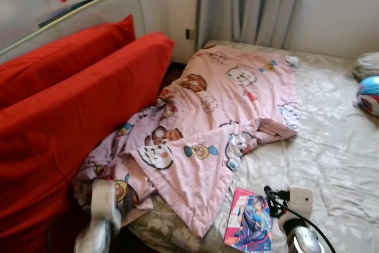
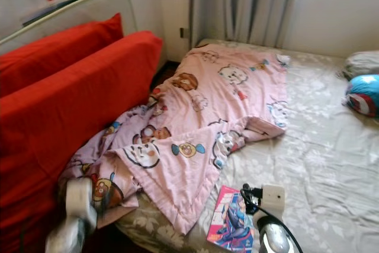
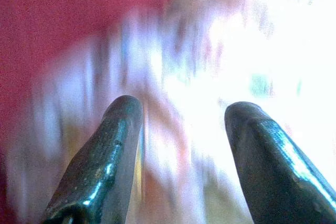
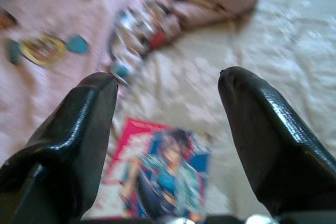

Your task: Clean up the room

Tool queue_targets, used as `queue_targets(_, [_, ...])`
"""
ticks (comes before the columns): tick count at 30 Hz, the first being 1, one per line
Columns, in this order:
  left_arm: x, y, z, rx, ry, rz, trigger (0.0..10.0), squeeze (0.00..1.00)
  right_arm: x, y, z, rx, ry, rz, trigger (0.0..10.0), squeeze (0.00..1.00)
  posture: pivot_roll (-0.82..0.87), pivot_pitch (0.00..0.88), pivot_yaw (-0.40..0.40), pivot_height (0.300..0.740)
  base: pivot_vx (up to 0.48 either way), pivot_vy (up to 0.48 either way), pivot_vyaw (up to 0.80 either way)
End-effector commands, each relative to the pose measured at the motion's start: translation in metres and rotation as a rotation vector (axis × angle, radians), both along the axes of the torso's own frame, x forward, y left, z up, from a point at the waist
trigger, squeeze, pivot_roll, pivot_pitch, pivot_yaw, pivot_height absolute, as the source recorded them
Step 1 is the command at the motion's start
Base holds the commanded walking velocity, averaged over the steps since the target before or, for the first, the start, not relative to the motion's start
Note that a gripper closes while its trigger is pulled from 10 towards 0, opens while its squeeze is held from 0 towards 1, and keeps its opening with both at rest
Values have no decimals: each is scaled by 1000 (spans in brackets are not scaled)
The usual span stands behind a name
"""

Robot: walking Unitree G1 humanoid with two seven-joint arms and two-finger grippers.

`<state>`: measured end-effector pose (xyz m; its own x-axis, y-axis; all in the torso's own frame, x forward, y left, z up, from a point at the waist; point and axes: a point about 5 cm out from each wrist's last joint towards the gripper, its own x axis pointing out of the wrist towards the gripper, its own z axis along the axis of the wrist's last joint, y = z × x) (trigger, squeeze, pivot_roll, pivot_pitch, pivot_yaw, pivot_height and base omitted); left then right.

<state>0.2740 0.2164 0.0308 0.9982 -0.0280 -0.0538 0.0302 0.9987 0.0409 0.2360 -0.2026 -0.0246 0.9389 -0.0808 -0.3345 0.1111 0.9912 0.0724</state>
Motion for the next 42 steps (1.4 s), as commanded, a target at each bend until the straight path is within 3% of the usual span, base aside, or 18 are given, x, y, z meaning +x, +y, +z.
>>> queue_targets(1, [-5, -5, -1, -17, -11, -5, 10000, 0, -2, 0, 2, 2, -26, -5, 10000, 0, -13, 0, 6, 740, 0, 0, 0])
queue_targets(6, [-5, -11, 8, -30, -55, -18, 10000, 0, -5, 5, 4, 10, -56, 3, 10000, 0, -11, 0, 3, 740, 0, 0, 0])
queue_targets(14, [-23, -12, 13, -15, -50, -37, 10000, 0, -8, 4, 11, -3, -102, -16, 10000, 0, -5, 0, 4, 740, 0, 0, 0])
queue_targets(22, [-19, -13, 18, -13, -29, -51, 10000, 0, -6, 2, 12, -3, -85, -24, 10000, 0, -10, 0, 13, 740, 0, 0, 0])
queue_targets(28, [-20, -13, 18, -21, -22, -46, 10000, 0, -5, -3, 11, -57, -54, -43, 10000, 0, -17, 0, 14, 740, 0, 0, 0])
queue_targets(31, [-19, -15, 19, -26, -20, -48, 10000, 0, -4, -3, 13, -50, -68, -33, 10000, 0, -19, 0, 14, 721, 0, 0, 0])
queue_targets(42, [-11, -13, 25, -27, -25, -32, 10000, 0, 1, 1, 19, -51, -103, -33, 10000, 0, -6, 0, 3, 721, 0, 0, 0])
